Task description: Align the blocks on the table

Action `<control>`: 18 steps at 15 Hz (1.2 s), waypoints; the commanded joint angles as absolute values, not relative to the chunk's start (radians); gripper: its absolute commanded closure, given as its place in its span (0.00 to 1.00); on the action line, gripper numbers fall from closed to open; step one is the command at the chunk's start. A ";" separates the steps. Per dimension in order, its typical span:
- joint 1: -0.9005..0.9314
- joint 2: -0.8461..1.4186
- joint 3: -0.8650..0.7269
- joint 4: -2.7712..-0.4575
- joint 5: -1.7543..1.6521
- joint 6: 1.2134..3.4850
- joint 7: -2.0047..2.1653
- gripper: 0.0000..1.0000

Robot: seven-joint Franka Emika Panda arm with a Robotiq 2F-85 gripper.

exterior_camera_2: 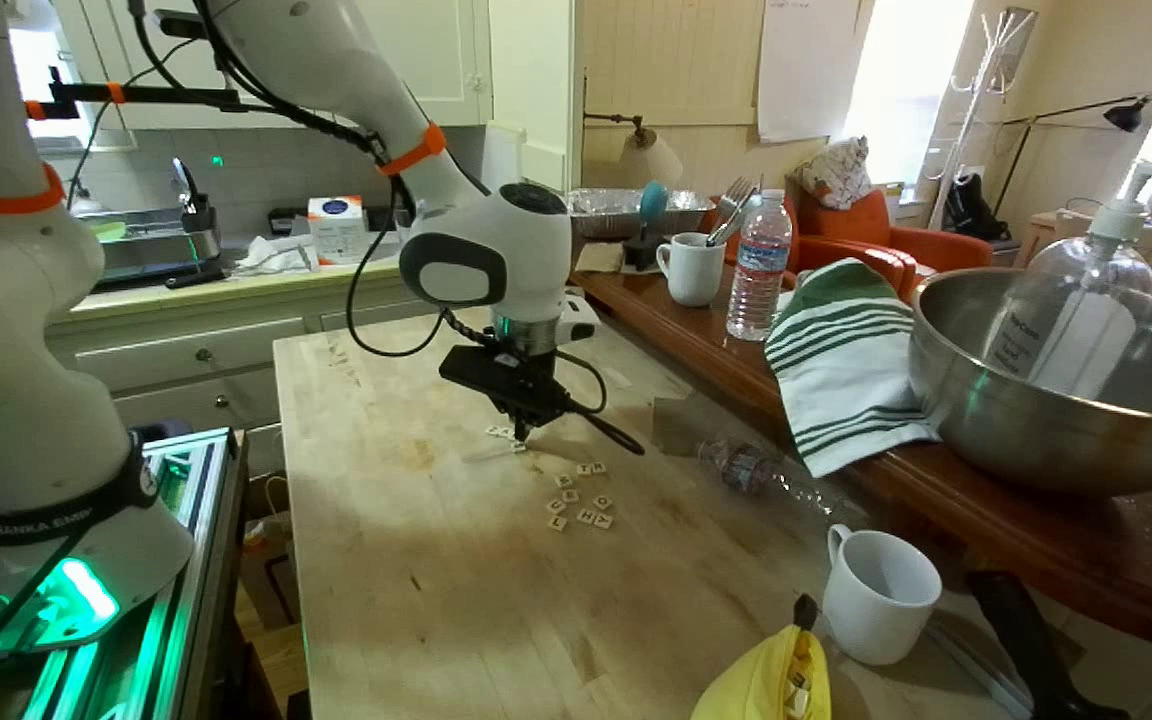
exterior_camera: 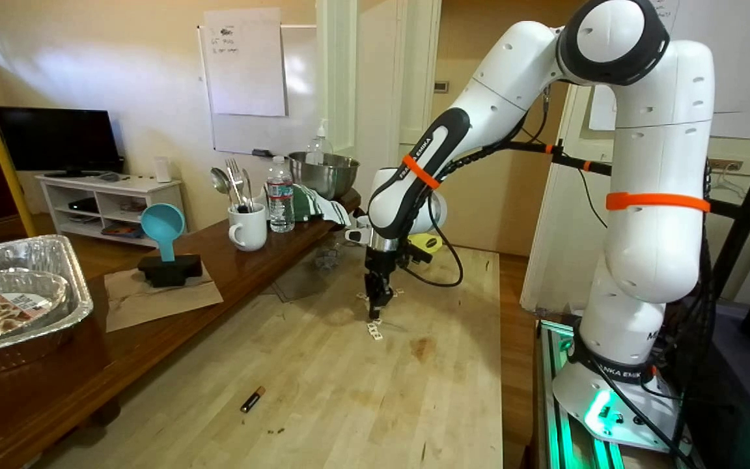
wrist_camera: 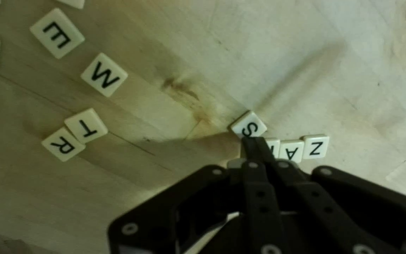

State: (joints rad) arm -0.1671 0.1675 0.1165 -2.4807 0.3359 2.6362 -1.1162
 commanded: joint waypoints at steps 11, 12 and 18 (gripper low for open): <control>-0.097 0.141 0.042 -2.557 0.213 2.774 -0.648 1.00; -0.097 0.141 0.041 -2.560 0.199 2.777 -0.625 1.00; -0.103 0.127 0.050 -2.573 0.169 2.765 -0.558 1.00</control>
State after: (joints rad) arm -0.1155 0.1480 0.0555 -2.5445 0.1947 2.7501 -0.6070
